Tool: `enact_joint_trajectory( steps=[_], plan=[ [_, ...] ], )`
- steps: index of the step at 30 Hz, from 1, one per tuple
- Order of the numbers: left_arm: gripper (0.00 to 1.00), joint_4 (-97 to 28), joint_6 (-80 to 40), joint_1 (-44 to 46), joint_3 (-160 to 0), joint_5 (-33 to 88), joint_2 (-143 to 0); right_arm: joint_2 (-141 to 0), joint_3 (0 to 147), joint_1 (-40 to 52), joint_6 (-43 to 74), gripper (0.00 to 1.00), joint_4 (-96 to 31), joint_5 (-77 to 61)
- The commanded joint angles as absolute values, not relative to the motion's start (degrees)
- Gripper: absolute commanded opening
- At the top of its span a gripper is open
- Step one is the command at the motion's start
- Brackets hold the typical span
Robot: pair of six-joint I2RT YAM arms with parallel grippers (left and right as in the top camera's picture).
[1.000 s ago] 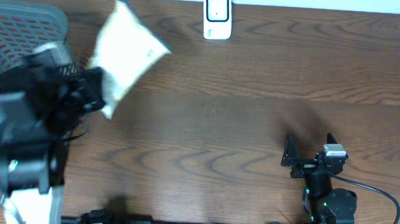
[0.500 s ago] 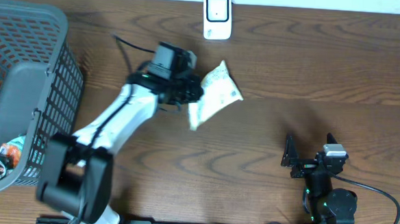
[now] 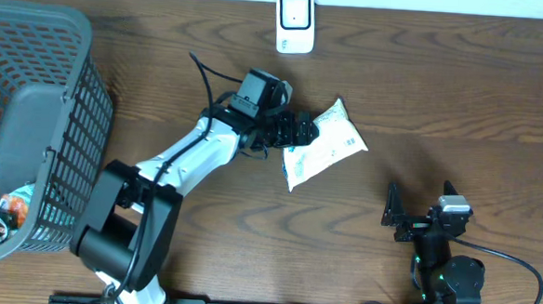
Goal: Scan the item barcode
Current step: 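Lift the cream wet-wipe pack out and place it on the table center, then reach the left gripper back into the basket and grasp the green pack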
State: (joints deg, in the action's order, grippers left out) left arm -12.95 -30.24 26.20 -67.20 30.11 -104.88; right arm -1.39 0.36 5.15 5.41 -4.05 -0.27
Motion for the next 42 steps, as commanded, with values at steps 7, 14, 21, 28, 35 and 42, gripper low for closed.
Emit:
enact_joint_trajectory(
  steps=[7,14,21,28,35,42],
  plan=[
    [0.98,-15.38,-30.55,14.92,-69.58,30.81,-82.85,-1.13,0.32,4.95,5.06,0.99,-4.32,-0.56],
    [0.98,-20.73,-26.37,-7.75,-70.37,30.83,-64.88,-1.13,0.32,4.95,5.06,0.99,-4.32,-0.56],
    [0.98,-33.04,-22.02,-32.18,-76.97,30.83,-66.04,-1.13,0.32,4.95,5.06,0.99,-4.32,-0.56],
    [0.98,-45.1,-19.9,-39.24,-85.36,15.44,-74.11,-1.13,0.32,4.95,5.06,0.99,-4.32,-0.56],
    [0.98,-51.29,-22.35,-39.16,-85.34,-7.16,-81.17,-1.13,0.32,4.95,5.06,0.99,-4.34,-0.56],
    [0.91,-55.48,-20.49,-39.22,-85.1,-7.18,-90.59,-1.13,0.32,4.95,5.06,0.99,-4.32,-0.56]
  ],
)
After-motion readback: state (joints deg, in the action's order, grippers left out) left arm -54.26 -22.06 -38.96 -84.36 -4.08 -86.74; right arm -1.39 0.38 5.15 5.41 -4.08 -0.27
